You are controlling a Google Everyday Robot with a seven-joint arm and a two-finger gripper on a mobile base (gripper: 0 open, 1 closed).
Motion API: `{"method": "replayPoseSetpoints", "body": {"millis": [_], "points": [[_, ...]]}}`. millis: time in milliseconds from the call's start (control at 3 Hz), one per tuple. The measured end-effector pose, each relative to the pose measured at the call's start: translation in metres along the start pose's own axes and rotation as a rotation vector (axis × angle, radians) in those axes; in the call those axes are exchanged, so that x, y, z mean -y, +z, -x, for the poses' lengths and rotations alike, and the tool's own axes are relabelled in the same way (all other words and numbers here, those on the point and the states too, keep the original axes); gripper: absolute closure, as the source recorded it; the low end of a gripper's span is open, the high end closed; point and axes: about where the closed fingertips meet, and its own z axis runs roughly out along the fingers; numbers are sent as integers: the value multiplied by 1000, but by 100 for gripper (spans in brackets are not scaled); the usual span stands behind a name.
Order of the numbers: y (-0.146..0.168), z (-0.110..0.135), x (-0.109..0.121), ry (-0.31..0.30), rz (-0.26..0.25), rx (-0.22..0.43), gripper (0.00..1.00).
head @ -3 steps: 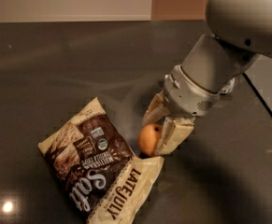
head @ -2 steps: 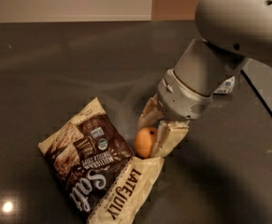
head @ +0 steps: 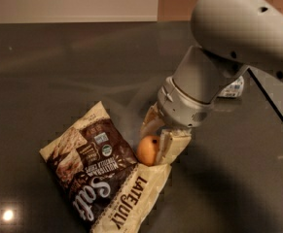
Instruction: Move orange near brown chip bag
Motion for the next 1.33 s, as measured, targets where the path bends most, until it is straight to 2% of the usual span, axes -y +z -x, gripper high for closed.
{"method": "replayPoseSetpoints", "body": {"millis": [1000, 1333], "points": [[4, 0, 0, -14, 5, -14, 14], [6, -6, 1, -10, -15, -21, 0]]}}
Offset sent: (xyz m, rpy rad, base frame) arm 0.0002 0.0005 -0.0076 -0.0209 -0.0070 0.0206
